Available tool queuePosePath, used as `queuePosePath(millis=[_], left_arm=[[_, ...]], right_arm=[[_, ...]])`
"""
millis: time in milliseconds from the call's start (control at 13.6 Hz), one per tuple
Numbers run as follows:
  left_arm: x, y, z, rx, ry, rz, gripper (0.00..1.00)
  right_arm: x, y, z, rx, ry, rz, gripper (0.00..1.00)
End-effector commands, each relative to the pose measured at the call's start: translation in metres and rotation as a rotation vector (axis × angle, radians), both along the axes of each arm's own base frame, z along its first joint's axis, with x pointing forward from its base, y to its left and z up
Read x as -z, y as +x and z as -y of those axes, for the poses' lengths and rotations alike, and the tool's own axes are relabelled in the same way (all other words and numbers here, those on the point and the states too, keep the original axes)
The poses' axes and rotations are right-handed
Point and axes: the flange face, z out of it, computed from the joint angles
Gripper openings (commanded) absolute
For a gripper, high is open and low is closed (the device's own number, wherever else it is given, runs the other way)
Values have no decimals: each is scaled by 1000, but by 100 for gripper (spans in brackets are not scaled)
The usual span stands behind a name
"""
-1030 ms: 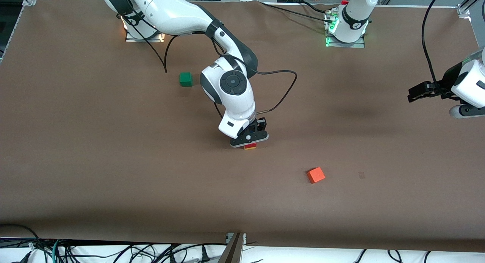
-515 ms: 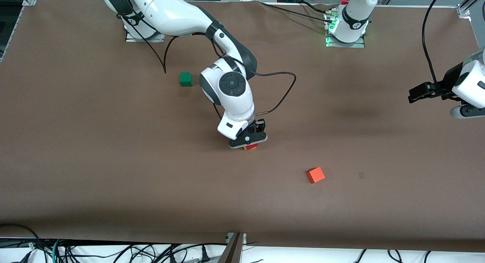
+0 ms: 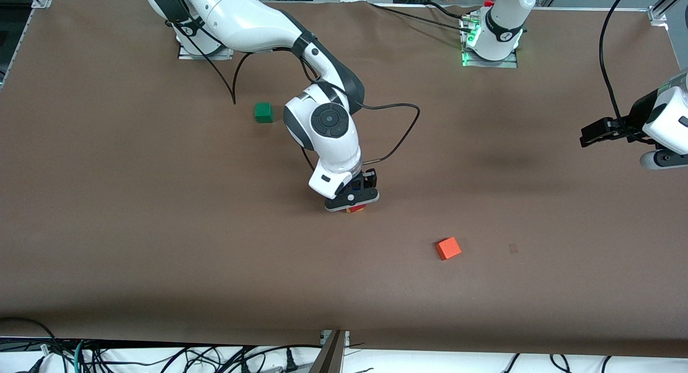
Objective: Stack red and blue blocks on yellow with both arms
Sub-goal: 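Open the right gripper to release the blue cube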
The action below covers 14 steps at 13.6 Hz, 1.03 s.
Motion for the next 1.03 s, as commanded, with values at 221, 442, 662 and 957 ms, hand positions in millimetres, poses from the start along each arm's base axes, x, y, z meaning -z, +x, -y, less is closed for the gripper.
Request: queuePosePath(millis=[221,442,662,957], left_arm=[[-3,4,-1,11,1,9,100],[-3,4,-1,11,1,9,100],[-3,4,-1,11,-1,9,100],[-3,4,0,12,1,9,100]], right_arm=[[-28,-1,4,7,-31,-27,100],[-79,16,47,58,-52,-66,100],[-140,42,112,145,-49,-72,100],[-207,38,178,214,-84,-149,100]])
